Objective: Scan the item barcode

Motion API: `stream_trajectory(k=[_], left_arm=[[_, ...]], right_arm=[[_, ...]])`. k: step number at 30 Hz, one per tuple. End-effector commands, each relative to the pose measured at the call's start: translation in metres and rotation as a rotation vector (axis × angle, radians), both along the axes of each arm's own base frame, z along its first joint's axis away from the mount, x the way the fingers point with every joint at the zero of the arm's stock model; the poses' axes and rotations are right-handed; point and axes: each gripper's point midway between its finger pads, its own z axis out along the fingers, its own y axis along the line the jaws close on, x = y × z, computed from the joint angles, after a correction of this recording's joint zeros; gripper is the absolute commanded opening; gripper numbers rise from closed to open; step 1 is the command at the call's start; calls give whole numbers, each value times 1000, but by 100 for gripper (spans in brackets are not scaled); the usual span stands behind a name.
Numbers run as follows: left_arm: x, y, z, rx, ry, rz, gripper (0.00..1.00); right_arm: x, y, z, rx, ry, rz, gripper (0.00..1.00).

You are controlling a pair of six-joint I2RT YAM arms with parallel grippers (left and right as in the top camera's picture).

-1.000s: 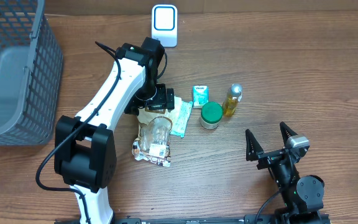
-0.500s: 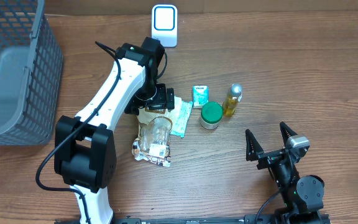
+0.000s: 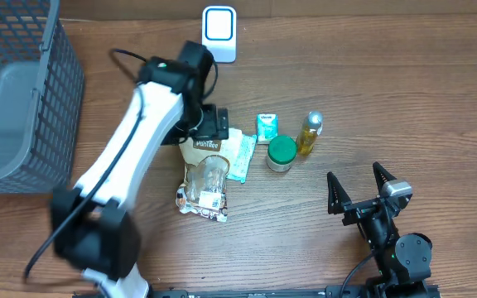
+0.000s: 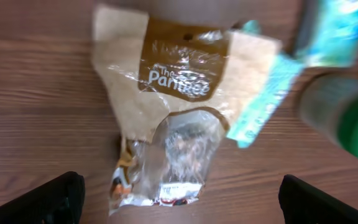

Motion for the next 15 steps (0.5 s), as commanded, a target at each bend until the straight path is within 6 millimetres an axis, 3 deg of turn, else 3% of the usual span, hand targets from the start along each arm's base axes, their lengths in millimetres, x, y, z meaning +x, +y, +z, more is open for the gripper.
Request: stream_trajectory(k=[1, 7, 10, 13, 15], left_arm=[[-9, 8, 77, -51, -225, 1, 100], [-53, 38, 174, -86, -539, 30, 100], [-80, 52, 208, -109, -665, 43, 100], [-103, 73, 230, -81, -761, 83, 100], [-116, 84, 233, -55, -778, 101, 100]], right_arm=[[1, -2, -2, -3, -2, -12, 100], [1, -2, -2, -3, -2, -12, 100], [1, -2, -2, -3, -2, -12, 100], [1, -2, -2, -3, -2, -12, 100], [1, -2, -3, -3, -2, -12, 100]])
